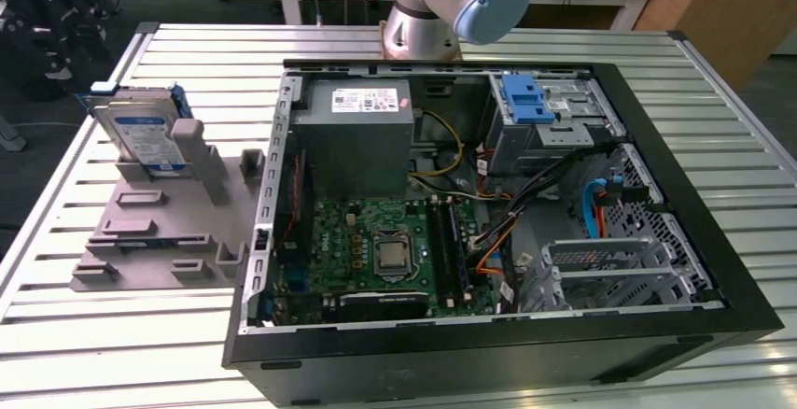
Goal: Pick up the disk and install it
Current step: 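Pick up the disk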
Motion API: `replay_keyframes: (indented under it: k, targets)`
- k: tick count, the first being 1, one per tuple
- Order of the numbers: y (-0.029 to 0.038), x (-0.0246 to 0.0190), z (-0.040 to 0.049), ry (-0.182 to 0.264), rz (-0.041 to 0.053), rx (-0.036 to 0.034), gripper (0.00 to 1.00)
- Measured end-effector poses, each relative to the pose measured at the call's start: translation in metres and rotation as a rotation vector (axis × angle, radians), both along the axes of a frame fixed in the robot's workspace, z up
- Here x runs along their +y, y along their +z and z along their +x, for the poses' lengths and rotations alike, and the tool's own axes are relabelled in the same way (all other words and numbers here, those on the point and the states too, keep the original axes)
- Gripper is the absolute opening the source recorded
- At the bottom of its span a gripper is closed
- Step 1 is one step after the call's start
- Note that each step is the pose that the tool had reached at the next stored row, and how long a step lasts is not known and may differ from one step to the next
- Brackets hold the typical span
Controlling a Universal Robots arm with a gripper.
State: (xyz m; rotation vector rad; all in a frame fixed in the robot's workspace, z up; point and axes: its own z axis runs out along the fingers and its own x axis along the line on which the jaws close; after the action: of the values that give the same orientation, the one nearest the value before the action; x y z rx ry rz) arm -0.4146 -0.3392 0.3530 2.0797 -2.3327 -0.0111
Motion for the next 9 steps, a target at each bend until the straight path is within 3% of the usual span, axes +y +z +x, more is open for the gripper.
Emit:
replay_keyframes:
  k: [7,8,9]
  targets:
    - [-0.0006,0.0000,-0.0005,0.000,0.0001,-0.0086,0.60]
    - [-0.0010,0.0000,-0.0007,0.001,0.0001,-0.0096,0.66]
    - [-0.0015,0.0001,-0.0008,0.002,0.0003,-0.0108,0.66]
